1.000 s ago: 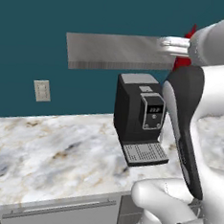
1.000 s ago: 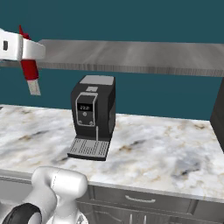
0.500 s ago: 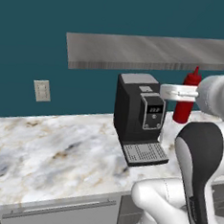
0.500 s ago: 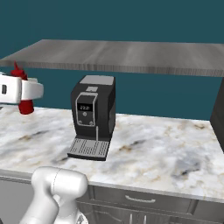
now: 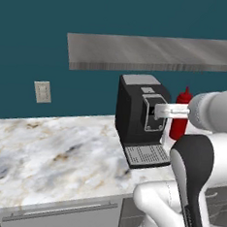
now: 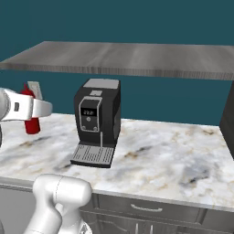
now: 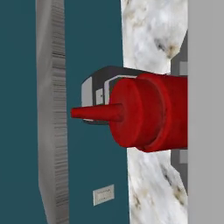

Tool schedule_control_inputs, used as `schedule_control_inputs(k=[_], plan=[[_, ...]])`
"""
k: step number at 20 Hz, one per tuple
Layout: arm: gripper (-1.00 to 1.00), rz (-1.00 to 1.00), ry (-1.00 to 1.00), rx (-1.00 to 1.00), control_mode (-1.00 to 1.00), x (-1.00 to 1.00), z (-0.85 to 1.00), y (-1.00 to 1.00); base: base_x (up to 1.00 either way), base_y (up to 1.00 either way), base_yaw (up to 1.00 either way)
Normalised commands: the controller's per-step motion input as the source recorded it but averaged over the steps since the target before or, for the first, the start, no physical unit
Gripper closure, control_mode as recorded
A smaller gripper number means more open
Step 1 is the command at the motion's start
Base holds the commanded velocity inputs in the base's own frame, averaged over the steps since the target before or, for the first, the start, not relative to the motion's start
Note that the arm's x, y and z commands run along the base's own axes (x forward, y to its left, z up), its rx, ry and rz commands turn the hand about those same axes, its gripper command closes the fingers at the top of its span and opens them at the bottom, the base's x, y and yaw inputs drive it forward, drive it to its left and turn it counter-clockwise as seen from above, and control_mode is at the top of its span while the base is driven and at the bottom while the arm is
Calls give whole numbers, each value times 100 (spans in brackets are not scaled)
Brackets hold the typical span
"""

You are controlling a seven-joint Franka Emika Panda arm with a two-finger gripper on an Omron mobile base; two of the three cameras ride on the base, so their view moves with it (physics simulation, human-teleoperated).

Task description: Take 2 condiments from the cabinet and move them on the counter near the stove.Make sure the condiments are lined up with each other, next to each other.

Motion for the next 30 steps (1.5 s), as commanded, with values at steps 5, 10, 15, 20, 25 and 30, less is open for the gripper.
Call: schedule_control_inputs(k=[5, 10, 15, 20, 25, 30], plan=[[100, 0, 3, 0, 100, -1, -6, 0, -51, -2, 0], [100, 0, 0, 0, 100, 0, 0, 0, -100, -31, 15], [100, 0, 0, 0, 100, 0, 0, 0, -88, 27, 55], [100, 0, 0, 0, 100, 0, 0, 0, 0, 41, 98], [100, 0, 0, 0, 100, 0, 0, 0, 0, 21, 100], [100, 0, 0, 0, 100, 0, 0, 0, 0, 20, 100]])
